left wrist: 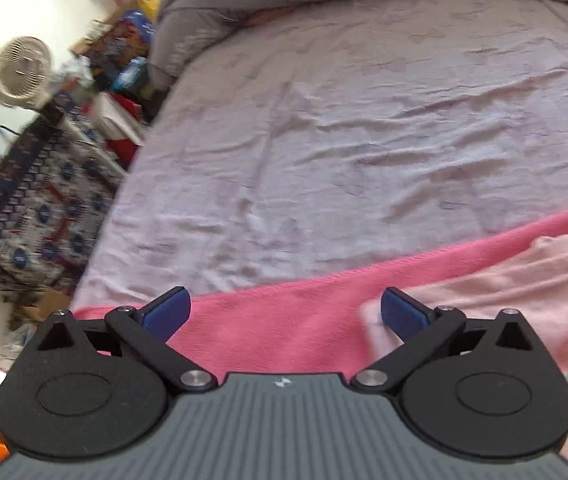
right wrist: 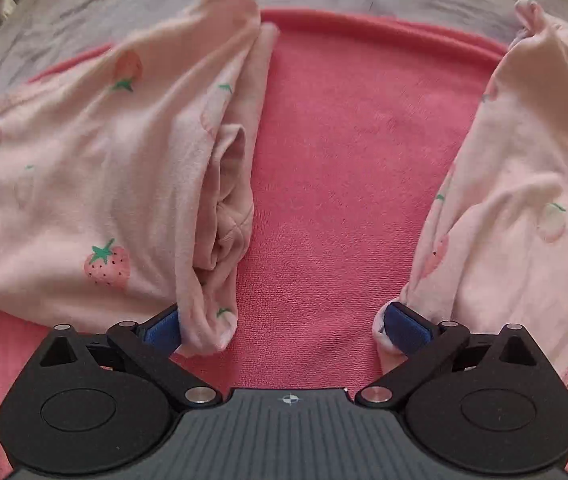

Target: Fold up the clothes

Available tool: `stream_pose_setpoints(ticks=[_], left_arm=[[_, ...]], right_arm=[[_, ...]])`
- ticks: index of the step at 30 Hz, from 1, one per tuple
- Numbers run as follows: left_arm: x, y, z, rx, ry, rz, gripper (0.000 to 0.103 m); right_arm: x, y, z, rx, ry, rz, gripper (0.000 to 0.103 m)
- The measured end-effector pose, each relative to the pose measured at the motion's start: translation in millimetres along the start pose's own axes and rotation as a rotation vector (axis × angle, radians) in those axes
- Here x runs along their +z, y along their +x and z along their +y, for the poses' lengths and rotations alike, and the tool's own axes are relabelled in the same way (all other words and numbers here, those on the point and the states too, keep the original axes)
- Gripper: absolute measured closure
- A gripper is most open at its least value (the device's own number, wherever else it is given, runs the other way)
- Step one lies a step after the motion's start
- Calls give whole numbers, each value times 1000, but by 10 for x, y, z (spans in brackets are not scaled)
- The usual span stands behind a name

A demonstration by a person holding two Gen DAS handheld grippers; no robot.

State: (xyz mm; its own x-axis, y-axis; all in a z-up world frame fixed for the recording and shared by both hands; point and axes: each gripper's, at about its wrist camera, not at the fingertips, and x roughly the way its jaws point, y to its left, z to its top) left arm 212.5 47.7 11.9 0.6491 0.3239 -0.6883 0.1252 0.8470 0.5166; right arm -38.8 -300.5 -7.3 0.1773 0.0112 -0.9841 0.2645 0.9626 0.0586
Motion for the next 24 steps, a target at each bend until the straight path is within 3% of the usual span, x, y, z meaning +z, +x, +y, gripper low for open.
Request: stream_pose_setpoints(ticks=[1, 2, 3, 5, 6, 9, 12, 15, 18, 21, 22, 24], left_arm=[[20, 38, 57, 109, -15, 11, 2], [38, 54, 127, 167, -45, 23, 6], [48, 11, 200, 125, -88, 19, 10], [56, -172, 284, -56, -155, -37, 11], [60, -313, 226, -144, -139, -91, 10], [91, -754, -145, -364, -1, -248, 5], [136, -1099, -662, -568, 131, -343, 4], [147, -1358, -1299, -687, 249, -428, 4], [160, -1495, -1833, -724, 330, -504, 4], [245, -1483, -2303, -701, 392, -536, 4], [271, -1464, -2468, -665, 419, -543, 4], [359, -1352, -2729, -522, 464, -544, 4]], right_arm=[[-21, -90, 26, -29, -27, -19, 0], [-42, -180, 74, -57, -59, -46, 0], [-67, -273, 114, -61, -82, -83, 0], [-108, -431, 183, -7, -112, -165, 0], [-125, -490, 207, 43, -124, -195, 0], [-109, -509, 285, 174, -171, -208, 0], [-64, -410, 369, 246, -228, -203, 3], [-43, -339, 402, 350, -253, -174, 14], [-106, -291, 384, 370, -256, -147, 17], [-242, -188, 279, 395, -223, -99, 15], [-297, -136, 252, 395, -212, -78, 15], [-413, -79, 222, 390, -212, -75, 15]])
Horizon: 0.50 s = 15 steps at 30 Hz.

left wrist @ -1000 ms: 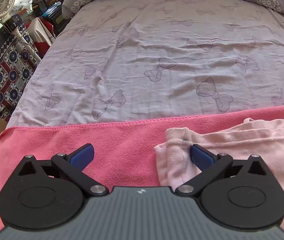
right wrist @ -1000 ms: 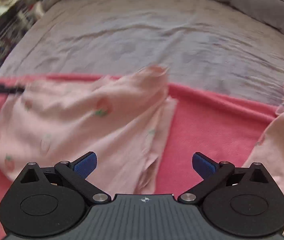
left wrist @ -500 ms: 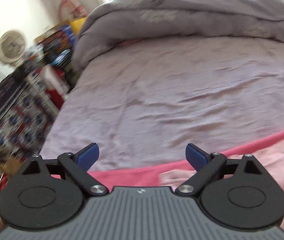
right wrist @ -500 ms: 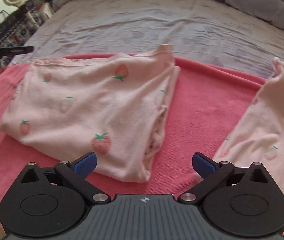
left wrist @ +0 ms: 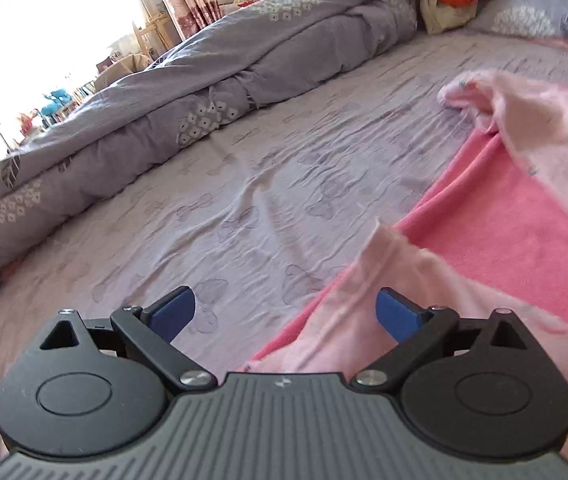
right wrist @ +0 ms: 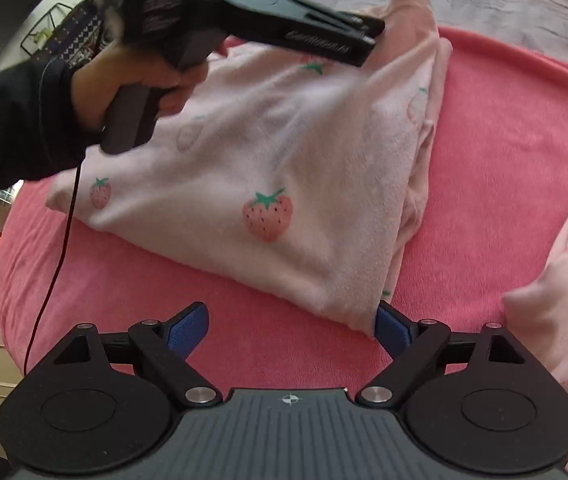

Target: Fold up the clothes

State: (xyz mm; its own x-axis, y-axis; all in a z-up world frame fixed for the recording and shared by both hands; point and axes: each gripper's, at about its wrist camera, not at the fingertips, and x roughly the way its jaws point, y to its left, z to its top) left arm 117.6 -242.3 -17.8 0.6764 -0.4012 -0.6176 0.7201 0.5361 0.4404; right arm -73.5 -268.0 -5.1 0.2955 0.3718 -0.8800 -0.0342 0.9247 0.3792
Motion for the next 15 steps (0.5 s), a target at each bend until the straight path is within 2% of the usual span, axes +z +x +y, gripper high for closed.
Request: stream_pose_setpoints(ticks=[1, 2, 5, 6, 8, 10, 13, 15], left_arm=[[33, 132, 9, 64, 14, 31, 5], [58, 228, 98, 106, -13, 63, 5], [104, 412, 470, 162, -160, 145, 7], [98, 392, 601, 163, -200, 147, 7], [41, 187, 856, 138, -249, 102, 7], [-70, -122, 1044, 131, -268, 70, 6], [-342, -635, 1228, 106, -354, 67, 5], [-582, -1018, 1229, 96, -408, 74, 4]], right_arm=[[-46, -8, 13, -5, -15, -10, 12], [-82, -12, 23, -10, -22, -3, 9], [-195, -73, 44, -29, -26, 12, 12], [-221, -147, 57, -55, -21, -5, 15], [-251, -335, 133, -119, -48, -82, 19], [-221, -522, 310, -183, -151, -207, 18], [-29, -510, 617, -238, -350, -345, 2], [198, -298, 764, -267, -483, -392, 2]])
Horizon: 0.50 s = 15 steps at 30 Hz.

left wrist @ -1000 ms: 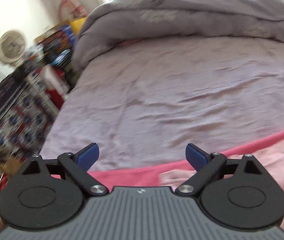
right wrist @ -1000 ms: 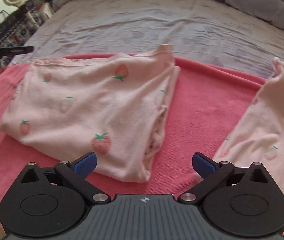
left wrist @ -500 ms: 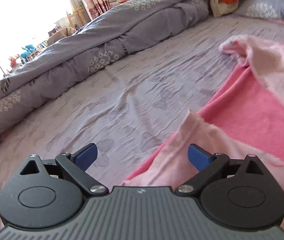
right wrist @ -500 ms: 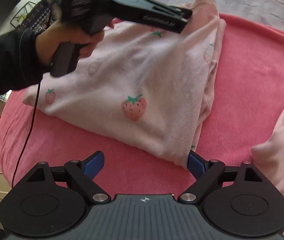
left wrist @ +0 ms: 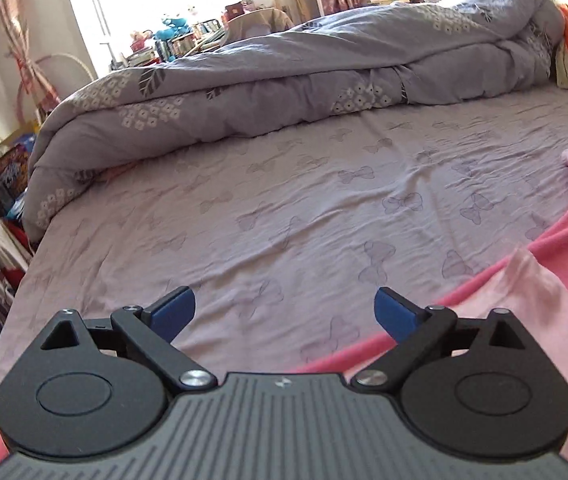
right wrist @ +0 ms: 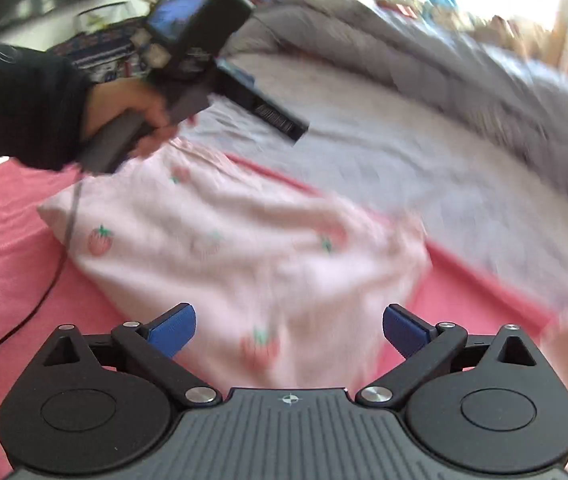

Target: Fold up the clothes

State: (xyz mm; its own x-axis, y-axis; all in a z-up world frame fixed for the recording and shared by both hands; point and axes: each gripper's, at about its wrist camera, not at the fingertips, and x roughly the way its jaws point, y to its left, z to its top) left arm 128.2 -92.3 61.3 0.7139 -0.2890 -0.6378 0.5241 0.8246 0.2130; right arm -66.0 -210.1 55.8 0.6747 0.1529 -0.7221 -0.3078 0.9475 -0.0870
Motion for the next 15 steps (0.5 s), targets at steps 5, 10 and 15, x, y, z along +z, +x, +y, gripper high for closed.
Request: stream_pose_setpoints(ticks=[5, 10, 15], left_arm=[[-750, -396, 53, 54, 244, 98, 0], [-1240, -251, 738, 150, 164, 177, 0], [-948, -401, 1037, 373, 42, 179, 5]], right_arm=[[-141, 701, 45, -65, -192, 141, 2], [-733, 423, -749, 6, 133, 324, 0], [-579, 86, -930, -107, 207, 370, 9]])
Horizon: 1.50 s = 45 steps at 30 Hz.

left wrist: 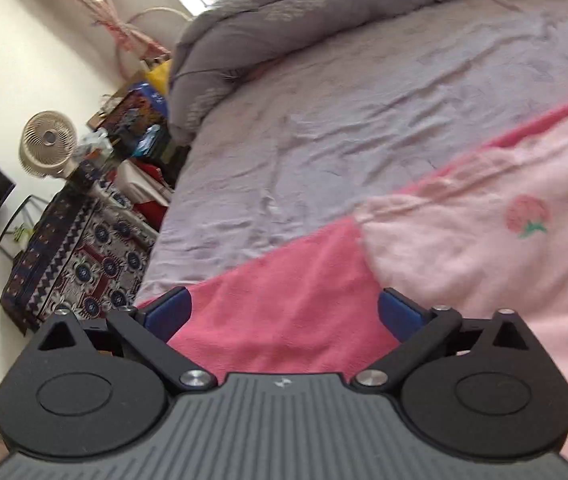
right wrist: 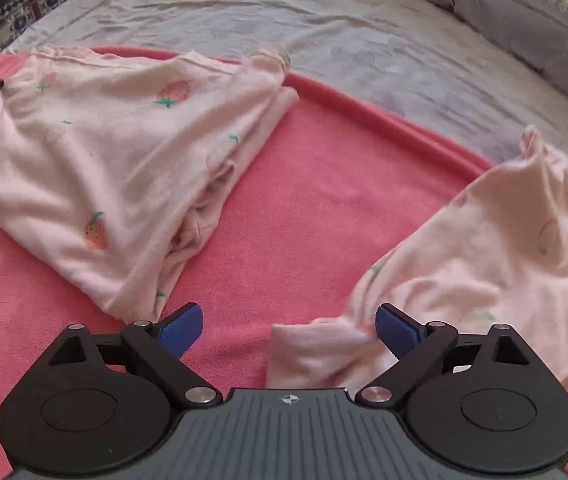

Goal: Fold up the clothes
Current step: 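Move both open grippers back over the folded pink shirt edge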

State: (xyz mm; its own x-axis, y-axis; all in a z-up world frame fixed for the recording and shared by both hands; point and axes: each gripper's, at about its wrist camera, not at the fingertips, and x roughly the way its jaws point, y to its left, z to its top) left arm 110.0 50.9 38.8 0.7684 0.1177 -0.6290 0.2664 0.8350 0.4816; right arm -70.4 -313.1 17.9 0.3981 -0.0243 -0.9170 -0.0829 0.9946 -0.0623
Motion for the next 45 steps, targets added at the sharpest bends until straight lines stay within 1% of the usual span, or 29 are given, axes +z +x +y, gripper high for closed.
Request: stream_pose_setpoints(ticks=[2, 3, 6, 7, 9, 10, 11, 12, 14, 16, 17, 18, 20, 21, 23, 25, 28, 30, 32, 33, 35, 36, 37, 39, 40, 41, 42, 44, 45], left_arm=[[53, -209, 76, -152, -68, -46, 4], [27, -333, 32, -228, -49, -72, 3], [-173, -601, -329, -379, 116, -98, 0], [-288, -637, -496, -391, 194, -99, 0], [-566, -604, -780, -288, 352, -76, 0], [-687, -534, -778, -238, 368, -54, 0], [-779, -480, -637, -239, 302, -43, 0], [-836, -430, -449, -246, 216, -17, 0], [-924, -316, -130, -206, 113, 61, 0], [-1018, -328, 32, -193, 138, 48, 0], [-1045, -355, 62, -190, 165, 34, 0], [-1041, -394, 45, -181, 196, 20, 0], [-969, -458, -21, -150, 228, 7, 0], [-910, -497, -50, -134, 220, 4, 0], [-749, -632, -71, -139, 164, -36, 0], [-595, -763, -70, -200, 107, -104, 1], [-445, -821, -178, -299, 70, -176, 0], [-462, -696, -304, -332, 76, -155, 0], [-576, -409, -403, -314, 92, -60, 0], [-669, -281, -411, -292, 87, -1, 0], [-859, -198, -194, -341, -55, 22, 0], [-918, -153, -74, -361, -133, 65, 0], [-964, -125, 36, -381, -206, 106, 0], [-1008, -167, 136, -364, -260, 149, 0], [-1010, -215, 150, -341, -261, 164, 0], [-988, -275, 145, -308, -245, 173, 0], [-959, -344, 136, -273, -224, 173, 0], [-952, -446, 123, -217, -184, 143, 0], [-979, -455, 110, -207, -170, 138, 0]], right_arm=[[226, -85, 207, 33, -50, -83, 7], [342, -98, 343, 48, -84, -122, 6], [689, 74, 973, 91, -246, -213, 6], [744, 144, 1188, 112, -302, -218, 6], [810, 311, 1651, 117, -428, -212, 5], [752, 366, 1786, 92, -480, -207, 5], [671, 420, 1882, 65, -523, -196, 4], [544, 456, 1840, 45, -521, -179, 3], [325, 452, 1500, 62, -397, -162, 0], [150, 408, 1043, 104, -222, -89, 0], [70, 366, 939, 92, -197, -45, 0], [-4, 333, 907, 39, -225, 21, 0], [-103, 211, 866, -38, -252, 86, 1], [-114, 101, 834, -33, -230, 91, 1], [-18, -77, 852, -2, -191, 30, 1], [134, -223, 919, 37, -153, -57, 1], [627, -100, 1225, 179, -71, -189, 1], [963, 151, 1404, 322, -28, -241, 1], [1210, 465, 1531, 434, -14, -226, 1], [1303, 613, 1559, 453, -12, -219, 1], [1350, 872, 1455, 319, -33, -212, 10], [1351, 973, 1357, 263, -35, -224, 12], [1319, 1002, 1152, 222, -4, -256, 12], [1352, 1029, 735, 109, 130, -243, 14], [1373, 996, 574, 103, 190, -237, 32], [1394, 937, 511, 109, 219, -230, 37], [1405, 860, 510, 100, 225, -231, 35], [1375, 622, 826, 23, 124, -277, 16], [1329, 510, 1069, 6, 49, -308, 16]])
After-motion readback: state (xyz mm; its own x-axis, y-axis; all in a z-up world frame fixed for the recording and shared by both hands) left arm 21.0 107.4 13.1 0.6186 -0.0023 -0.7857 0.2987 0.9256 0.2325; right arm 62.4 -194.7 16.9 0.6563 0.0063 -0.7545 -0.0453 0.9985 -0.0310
